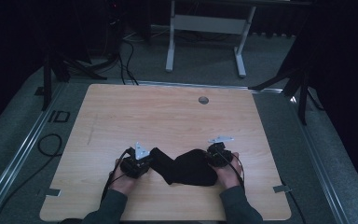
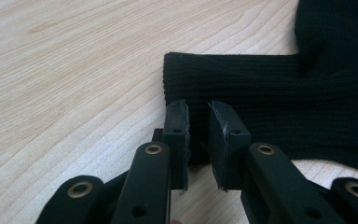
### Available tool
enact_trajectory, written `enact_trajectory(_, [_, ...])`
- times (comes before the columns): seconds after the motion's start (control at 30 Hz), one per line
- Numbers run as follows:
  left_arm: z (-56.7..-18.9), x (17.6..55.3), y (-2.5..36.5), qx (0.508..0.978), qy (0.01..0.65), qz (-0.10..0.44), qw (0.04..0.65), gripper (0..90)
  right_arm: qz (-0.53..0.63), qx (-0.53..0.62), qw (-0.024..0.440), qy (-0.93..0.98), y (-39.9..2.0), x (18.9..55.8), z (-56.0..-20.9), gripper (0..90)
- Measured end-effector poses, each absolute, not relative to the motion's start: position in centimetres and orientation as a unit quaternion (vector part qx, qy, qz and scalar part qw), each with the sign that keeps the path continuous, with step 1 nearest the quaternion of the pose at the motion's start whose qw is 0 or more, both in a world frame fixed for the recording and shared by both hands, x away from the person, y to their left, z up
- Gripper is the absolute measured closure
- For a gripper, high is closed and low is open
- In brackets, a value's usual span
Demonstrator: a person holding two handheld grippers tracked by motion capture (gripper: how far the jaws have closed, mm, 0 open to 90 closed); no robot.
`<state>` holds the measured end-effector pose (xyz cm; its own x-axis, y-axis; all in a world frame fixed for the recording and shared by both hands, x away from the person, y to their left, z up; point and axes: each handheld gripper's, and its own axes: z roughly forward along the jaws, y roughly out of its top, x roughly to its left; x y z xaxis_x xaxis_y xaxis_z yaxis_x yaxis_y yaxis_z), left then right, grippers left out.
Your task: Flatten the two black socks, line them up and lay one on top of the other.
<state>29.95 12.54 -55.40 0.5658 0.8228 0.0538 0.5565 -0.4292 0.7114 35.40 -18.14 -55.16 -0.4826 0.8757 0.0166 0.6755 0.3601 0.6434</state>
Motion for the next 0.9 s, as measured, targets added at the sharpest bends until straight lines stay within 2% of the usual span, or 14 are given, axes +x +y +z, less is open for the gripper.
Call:
enact_trajectory(0.17, [-55.4, 30.0, 12.6, 0.82, 0.422, 0.198, 0.332, 78.1, 0.302, 0.482, 0.16, 0.807, -18.1, 35.3, -55.1, 85.7])
enact_trajectory(0.43, [-55.4, 30.0, 12.7, 0.82, 0.423, 0.196, 0.332, 77.8, 0.307, 0.477, 0.155, 0.809, -18.1, 34.7, -54.3, 86.2])
enact_trajectory(0.9, [-55.4, 29.9, 12.8, 0.817, 0.427, 0.193, 0.335, 77.5, 0.357, 0.448, 0.174, 0.801, -18.2, 29.9, -48.9, 86.2])
